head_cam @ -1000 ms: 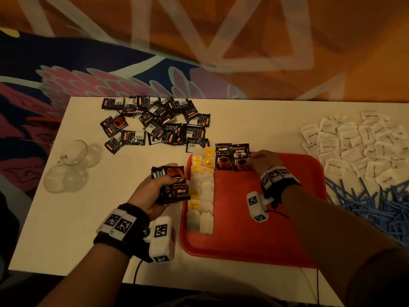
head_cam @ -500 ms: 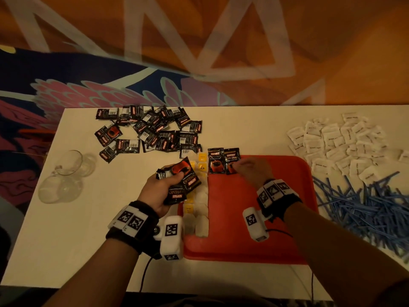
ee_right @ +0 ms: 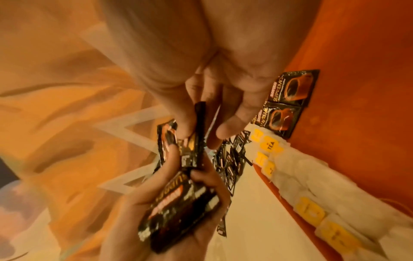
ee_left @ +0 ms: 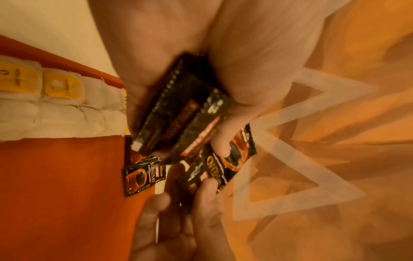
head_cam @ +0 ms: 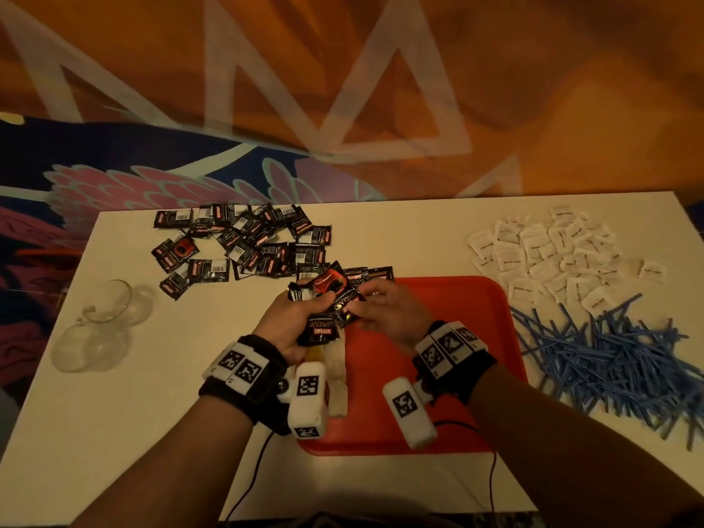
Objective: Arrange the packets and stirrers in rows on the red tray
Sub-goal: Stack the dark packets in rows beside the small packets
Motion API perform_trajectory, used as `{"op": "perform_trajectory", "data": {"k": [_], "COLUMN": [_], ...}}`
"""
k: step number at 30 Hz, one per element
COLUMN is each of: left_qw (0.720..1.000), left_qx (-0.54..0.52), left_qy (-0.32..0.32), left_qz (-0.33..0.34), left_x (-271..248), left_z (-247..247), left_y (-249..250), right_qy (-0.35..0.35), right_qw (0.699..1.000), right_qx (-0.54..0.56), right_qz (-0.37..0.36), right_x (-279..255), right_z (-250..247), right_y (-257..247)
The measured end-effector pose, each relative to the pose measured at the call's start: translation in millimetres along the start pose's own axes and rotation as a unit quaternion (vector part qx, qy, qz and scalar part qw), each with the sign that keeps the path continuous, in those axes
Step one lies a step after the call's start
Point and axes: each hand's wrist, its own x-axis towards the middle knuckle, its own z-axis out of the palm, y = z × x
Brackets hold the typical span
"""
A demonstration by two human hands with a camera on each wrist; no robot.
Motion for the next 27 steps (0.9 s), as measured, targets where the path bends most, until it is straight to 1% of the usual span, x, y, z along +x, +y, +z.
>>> {"op": "perform_trajectory", "data": {"k": [1,2,3,4,5,6,7,8,9,10,11,13,14,16,17,18,21,23,24,25,27], "left_qw": [1.0,1.0,0.998,0.995,0.987,0.973,0.953,0.93,0.91,0.899,0.898,0.911,0.92,0.932,0.931,0.927,0.901,0.883,0.884,0.897,0.944], "left_qx": [0.01,0.025,0.051,0.087,0.133,0.189,0.25,0.306,0.353,0.378,0.386,0.366,0.346,0.312,0.309,0.313,0.37,0.415,0.416,0.392,0.277], "left_qy": [0.002,0.005,0.009,0.022,0.04,0.058,0.062,0.053,0.039,0.029,0.027,0.043,0.056,0.076,0.078,0.073,0.018,-0.011,-0.002,0.017,0.063], "left_qz": [0.002,0.006,0.018,0.041,0.075,0.119,0.163,0.196,0.213,0.217,0.21,0.185,0.175,0.169,0.179,0.195,0.225,0.218,0.213,0.205,0.168], "left_x": [-1.3,-1.3,-1.7,-1.5,-1.3,-0.6,0.5,1.2,2.4,3.2,3.6,3.7,4.0,4.8,3.6,4.0,4.3,5.1,5.8,6.3,6.4], "left_z": [-0.6,-3.0,-6.0,-9.1,-12.6,-15.2,-16.9,-16.8,-16.6,-15.7,-14.0,-10.6,-9.4,-9.7,-10.1,-11.8,-14.8,-9.8,-6.7,-3.1,3.8], "left_y": [-0.7,-1.5,-1.5,-0.8,0.2,1.4,2.3,3.3,4.4,5.3,5.8,5.0,4.1,0.1,-1.0,-2.4,-0.8,-1.8,-2.6,-2.6,-4.0], "right_qy": [0.012,0.022,0.034,0.045,0.05,0.047,0.037,0.02,0.01,0.016,0.036,0.101,0.131,0.161,0.16,0.149,0.094,0.082,0.087,0.092,0.09], "right_qw": [1.0,0.999,0.993,0.979,0.956,0.934,0.916,0.91,0.91,0.914,0.92,0.937,0.949,0.967,0.968,0.967,0.961,0.964,0.969,0.977,0.989], "right_qx": [-0.002,-0.032,-0.095,-0.183,-0.271,-0.338,-0.383,-0.399,-0.4,-0.392,-0.376,-0.313,-0.258,-0.151,-0.135,-0.147,-0.214,-0.199,-0.165,-0.111,-0.013], "right_qz": [-0.009,-0.028,-0.053,-0.079,-0.097,-0.109,-0.114,-0.112,-0.107,-0.105,-0.107,-0.117,-0.122,-0.129,-0.135,-0.144,-0.147,-0.157,-0.162,-0.156,-0.113], "right_x": [-0.5,0.5,1.6,2.7,3.1,2.6,2.4,2.3,2.1,2.2,2.2,4.7,6.7,8.8,9.1,9.3,8.8,8.9,9.5,8.8,5.6], "right_z": [-0.7,-3.4,-7.0,-11.5,-16.0,-19.3,-20.7,-21.1,-20.1,-18.8,-17.7,-16.3,-16.4,-16.3,-17.0,-18.7,-19.5,-16.7,-14.8,-12.7,-8.9], "right_y": [-2.0,-2.9,-4.8,-7.1,-9.7,-12.8,-16.1,-19.1,-22.1,-23.7,-25.2,-23.2,-20.3,-15.2,-13.3,-11.8,-13.0,-15.6,-16.1,-16.8,-14.8]}}
